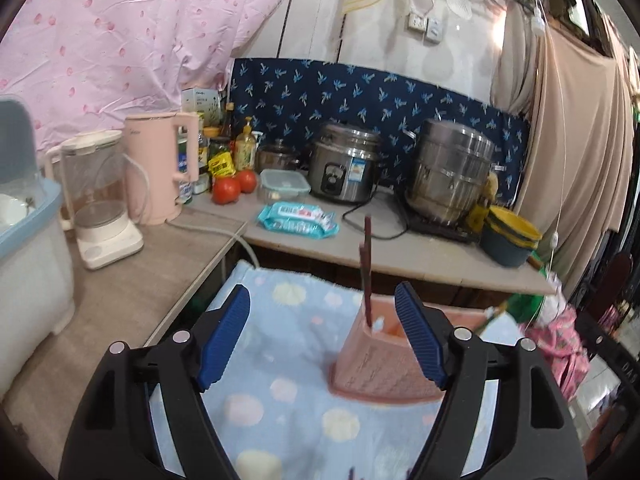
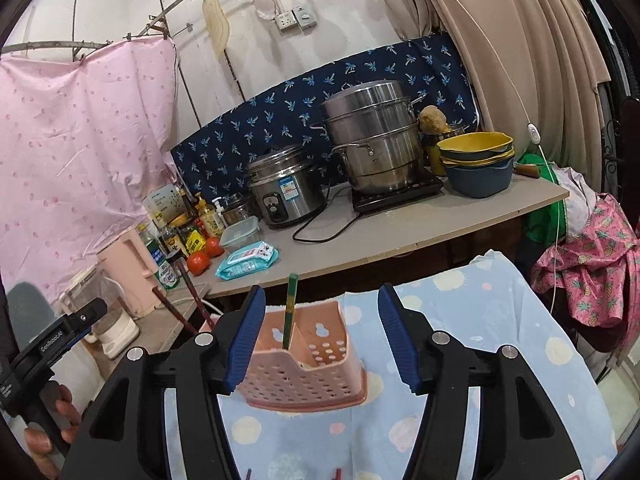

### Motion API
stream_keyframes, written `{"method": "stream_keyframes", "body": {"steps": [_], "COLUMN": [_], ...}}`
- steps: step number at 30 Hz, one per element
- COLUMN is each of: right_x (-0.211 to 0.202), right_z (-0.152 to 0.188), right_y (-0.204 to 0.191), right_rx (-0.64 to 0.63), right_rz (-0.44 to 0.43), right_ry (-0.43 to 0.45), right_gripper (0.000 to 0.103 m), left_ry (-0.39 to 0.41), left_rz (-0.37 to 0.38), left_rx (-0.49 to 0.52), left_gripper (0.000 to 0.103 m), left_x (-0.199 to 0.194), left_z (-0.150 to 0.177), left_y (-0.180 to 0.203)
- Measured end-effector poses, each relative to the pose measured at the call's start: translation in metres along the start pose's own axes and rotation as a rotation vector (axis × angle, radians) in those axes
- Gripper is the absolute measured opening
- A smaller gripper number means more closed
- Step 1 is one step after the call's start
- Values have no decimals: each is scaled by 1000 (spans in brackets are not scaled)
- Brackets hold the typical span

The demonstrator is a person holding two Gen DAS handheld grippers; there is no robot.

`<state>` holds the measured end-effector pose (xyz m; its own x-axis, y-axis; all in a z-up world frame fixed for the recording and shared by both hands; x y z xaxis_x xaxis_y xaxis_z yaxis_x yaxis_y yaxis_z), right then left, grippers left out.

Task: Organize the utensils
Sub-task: 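Open both tools to release the chopsticks into the basket, then move both open tools back over the remaining utensils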

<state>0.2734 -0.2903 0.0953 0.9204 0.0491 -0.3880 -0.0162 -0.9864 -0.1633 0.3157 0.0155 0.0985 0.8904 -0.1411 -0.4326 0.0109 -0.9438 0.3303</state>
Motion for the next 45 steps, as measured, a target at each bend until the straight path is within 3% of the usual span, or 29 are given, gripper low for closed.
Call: {"method": "stream_keyframes", "body": {"steps": [8,14,23,33,45], "right_x": [-53,-79,-103,-106,-106], "right_z": [80,155,244,278,287], "right_y": [-18,-26,-35,-51,-67], "right_rx": [-178,-200,-175,-179,-201], "right_rz": [79,73,52,23,-16], "right_ry": [-122,-271,-421,-487,-509], "right_gripper": [58,58,56,35,23], "left_ry": [-161,-290,-378,-443,-464], "left_rz": [-63,-69,-74,-55,-44], "left_rx": [87,100,143,179,207], "left_gripper": [71,71,71,70,55], "left_x": [-29,-50,-78,-95,-95], "left_z": [93,163,231,274,287], "left_y": [-25,-42,-50,-48,-42]}}
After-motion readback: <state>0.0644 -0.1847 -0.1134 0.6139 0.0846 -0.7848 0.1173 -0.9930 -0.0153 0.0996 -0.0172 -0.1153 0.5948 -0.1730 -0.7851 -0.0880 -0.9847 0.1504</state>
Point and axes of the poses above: each gripper's, at about its wrist camera, not at the fingertips, and x roughly the way its jaws point, y to its right, z to its underside, the point moved 6 cm from there along x, roughly the way its jaws point, and after that the axes turned 11 degrees about -x, right-handed, at the moved point
